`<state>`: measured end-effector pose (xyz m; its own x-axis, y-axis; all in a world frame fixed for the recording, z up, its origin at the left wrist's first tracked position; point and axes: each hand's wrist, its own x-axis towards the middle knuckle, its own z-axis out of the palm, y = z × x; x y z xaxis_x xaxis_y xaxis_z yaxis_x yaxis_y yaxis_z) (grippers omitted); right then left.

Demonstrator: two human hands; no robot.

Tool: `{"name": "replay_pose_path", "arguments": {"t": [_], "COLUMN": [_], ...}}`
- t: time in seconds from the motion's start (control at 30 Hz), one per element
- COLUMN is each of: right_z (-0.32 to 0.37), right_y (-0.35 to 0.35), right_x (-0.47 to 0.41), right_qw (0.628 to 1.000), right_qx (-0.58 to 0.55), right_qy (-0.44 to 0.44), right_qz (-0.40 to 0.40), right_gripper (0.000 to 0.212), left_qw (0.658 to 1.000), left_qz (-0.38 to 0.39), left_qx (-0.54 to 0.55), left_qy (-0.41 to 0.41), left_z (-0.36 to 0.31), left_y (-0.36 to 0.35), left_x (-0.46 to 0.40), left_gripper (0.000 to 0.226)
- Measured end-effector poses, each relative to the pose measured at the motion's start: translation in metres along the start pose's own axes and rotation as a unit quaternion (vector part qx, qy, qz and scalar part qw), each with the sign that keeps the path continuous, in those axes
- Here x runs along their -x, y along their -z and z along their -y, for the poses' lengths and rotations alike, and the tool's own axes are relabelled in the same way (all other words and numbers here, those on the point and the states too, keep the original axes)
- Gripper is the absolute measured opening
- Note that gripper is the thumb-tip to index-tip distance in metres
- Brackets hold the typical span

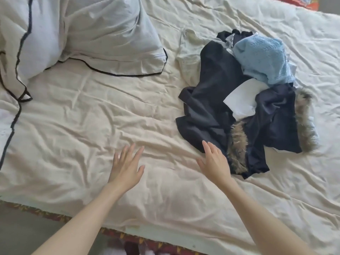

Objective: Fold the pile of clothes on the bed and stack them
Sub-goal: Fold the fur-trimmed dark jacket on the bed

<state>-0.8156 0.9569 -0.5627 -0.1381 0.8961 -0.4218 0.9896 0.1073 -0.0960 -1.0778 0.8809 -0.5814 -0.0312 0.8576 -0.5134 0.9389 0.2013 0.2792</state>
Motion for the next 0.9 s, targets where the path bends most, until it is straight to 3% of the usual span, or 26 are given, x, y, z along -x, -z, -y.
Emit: {"name": "replay_pose_path", "arguments": {"t": [0.2, 0.3, 0.4, 0.53, 0.6, 0.67, 0.73, 0.8, 0.83, 0.9], "right_z": [-0.054, -0.072, -0.072, -0.064, -0.063, -0.064, -0.065, -0.066, -0.066, -0.068], "right_y": [-0.049, -0.067, -0.073, -0.074, -0.072, -0.070, -0.068, -0.066, -0.065, -0.062], "right_x": [-0.055, -0.064, -0.056, -0.033, -0.017, 0.002, 0.021, 0.041, 0.049, 0.058], "right_qw": [0.999, 0.999, 0.990, 0.978, 0.976, 0.975, 0.973, 0.969, 0.967, 0.961], "right_qx": [-0.011, -0.014, -0.089, -0.156, -0.153, -0.133, -0.129, -0.140, -0.145, -0.164], "right_qy": [-0.047, -0.029, -0.017, 0.016, 0.063, 0.105, 0.136, 0.168, 0.186, 0.213], "right_qz": [-0.022, -0.043, -0.110, -0.137, -0.145, -0.147, -0.134, -0.111, -0.099, -0.066], "right_gripper": [0.061, 0.043, 0.031, 0.034, 0.039, 0.044, 0.047, 0.047, 0.046, 0.040], "left_qw": [0.997, 0.995, 0.993, 0.992, 0.997, 0.980, 0.916, 0.846, 0.829, 0.851], "left_qz": [0.044, 0.041, 0.056, 0.093, 0.054, -0.010, 0.003, 0.055, 0.070, 0.066], "left_qx": [-0.057, -0.087, -0.102, -0.081, 0.002, 0.190, 0.386, 0.515, 0.541, 0.507], "left_qy": [-0.016, -0.004, 0.010, 0.038, 0.047, 0.063, 0.109, 0.125, 0.122, 0.119], "left_z": [-0.029, -0.028, -0.029, -0.044, -0.058, -0.076, -0.104, -0.135, -0.147, -0.166], "left_y": [-0.069, -0.088, -0.089, -0.071, -0.063, -0.058, -0.053, -0.050, -0.051, -0.057], "left_x": [-0.070, -0.084, -0.088, -0.089, -0.086, -0.080, -0.074, -0.070, -0.069, -0.068], "left_gripper": [0.068, 0.069, 0.070, 0.064, 0.053, 0.043, 0.050, 0.067, 0.070, 0.054]}}
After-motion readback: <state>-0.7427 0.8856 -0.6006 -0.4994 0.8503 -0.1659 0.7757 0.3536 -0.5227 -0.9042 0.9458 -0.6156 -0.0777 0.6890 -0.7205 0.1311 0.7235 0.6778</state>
